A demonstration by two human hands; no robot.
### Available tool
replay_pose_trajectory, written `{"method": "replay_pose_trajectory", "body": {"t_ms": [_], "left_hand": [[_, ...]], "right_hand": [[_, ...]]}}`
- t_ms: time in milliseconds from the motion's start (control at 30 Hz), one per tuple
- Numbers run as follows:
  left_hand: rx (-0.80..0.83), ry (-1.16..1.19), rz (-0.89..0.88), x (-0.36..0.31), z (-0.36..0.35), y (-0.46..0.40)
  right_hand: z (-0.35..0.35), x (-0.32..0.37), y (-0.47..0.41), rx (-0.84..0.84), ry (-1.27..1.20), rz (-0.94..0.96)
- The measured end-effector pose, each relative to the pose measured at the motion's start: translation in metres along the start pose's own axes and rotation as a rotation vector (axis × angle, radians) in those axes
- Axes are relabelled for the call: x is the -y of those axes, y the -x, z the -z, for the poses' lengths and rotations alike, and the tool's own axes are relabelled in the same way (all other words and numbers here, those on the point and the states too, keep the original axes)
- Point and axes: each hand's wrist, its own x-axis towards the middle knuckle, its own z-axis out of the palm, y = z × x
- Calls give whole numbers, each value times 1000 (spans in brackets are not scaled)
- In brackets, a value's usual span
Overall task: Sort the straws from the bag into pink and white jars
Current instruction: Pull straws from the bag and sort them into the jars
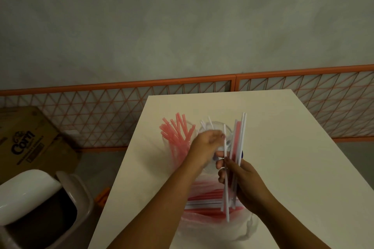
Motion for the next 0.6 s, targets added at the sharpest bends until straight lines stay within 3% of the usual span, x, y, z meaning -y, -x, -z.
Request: {"method": "replay_pose_trajectory", "body": {"t_ms": [67,400,600], "left_hand": [[77,-23,20,3,-7,5],[13,-235,-17,4,-13,6],[-37,-178,-57,-2,-17,9]], "right_hand": [[0,1,3,-7,34,5],[0,6,7,3,70,-21],[-5,7,7,20,59,-5]]}}
